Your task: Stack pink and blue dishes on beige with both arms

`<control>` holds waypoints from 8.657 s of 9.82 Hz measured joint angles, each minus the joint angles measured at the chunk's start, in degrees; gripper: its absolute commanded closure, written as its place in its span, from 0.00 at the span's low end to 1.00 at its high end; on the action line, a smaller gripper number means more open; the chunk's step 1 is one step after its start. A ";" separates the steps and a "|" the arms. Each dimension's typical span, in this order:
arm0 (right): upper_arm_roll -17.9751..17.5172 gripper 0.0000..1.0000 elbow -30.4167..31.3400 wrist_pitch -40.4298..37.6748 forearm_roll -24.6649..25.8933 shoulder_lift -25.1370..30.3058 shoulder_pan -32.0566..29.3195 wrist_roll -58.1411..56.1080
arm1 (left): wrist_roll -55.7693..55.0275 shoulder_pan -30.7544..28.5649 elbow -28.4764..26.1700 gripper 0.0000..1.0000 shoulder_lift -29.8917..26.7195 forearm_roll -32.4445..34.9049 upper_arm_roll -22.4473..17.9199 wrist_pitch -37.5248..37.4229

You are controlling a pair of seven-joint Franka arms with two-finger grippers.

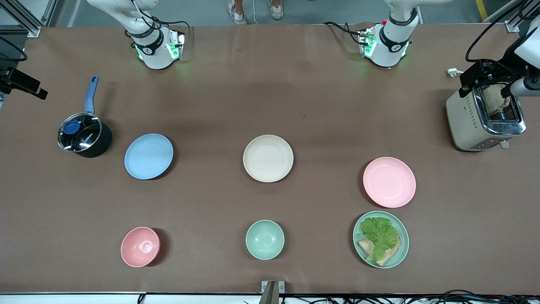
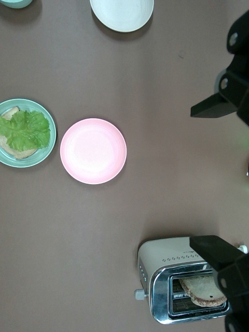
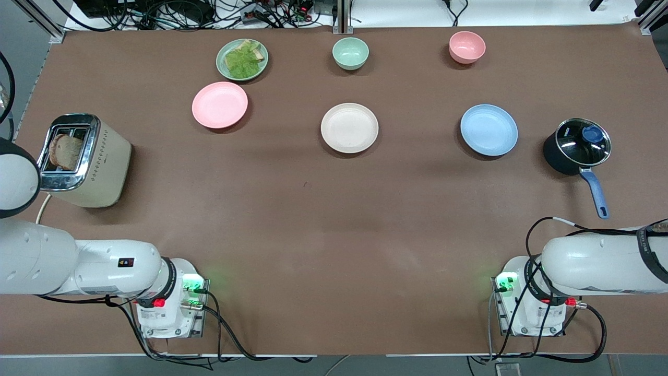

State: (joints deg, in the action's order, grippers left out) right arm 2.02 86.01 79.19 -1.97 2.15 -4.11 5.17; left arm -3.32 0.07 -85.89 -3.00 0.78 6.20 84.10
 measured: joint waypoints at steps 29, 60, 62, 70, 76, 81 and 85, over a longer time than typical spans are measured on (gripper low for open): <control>-0.08 0.00 10.42 24.47 -0.06 -15.57 -0.12 -6.53 | 19.04 -9.33 -19.10 1.00 37.57 -10.22 1.16 51.65; -0.94 0.99 18.82 27.75 -30.27 -24.92 -4.04 -26.64 | -16.46 -7.24 7.89 0.00 22.06 10.06 19.84 20.89; -1.22 0.99 18.76 32.00 -33.49 -24.86 3.25 -17.30 | -14.56 -8.90 8.32 0.00 16.15 9.99 19.88 14.05; -1.51 0.98 22.03 48.48 -35.54 -25.57 30.51 6.06 | -5.88 2.53 -1.48 0.00 0.83 0.71 2.77 3.06; -1.46 0.96 25.05 57.35 -36.03 -27.80 35.53 8.09 | -5.77 1.22 -3.10 0.00 -1.10 -0.41 1.96 -0.99; -1.45 0.34 25.63 60.11 -37.49 -28.57 37.70 8.10 | -5.76 1.11 -3.04 0.00 -1.52 -0.41 1.85 -3.33; -0.32 0.00 24.96 60.81 -37.53 -28.22 37.62 8.09 | -5.76 0.03 -3.04 0.00 -1.52 -0.41 1.82 -3.40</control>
State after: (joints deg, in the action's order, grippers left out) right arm 1.70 110.97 140.00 -39.50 -26.07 33.51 13.26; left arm -9.08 0.09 -88.93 -4.51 0.37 8.02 80.70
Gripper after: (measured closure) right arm 0.379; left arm 0.000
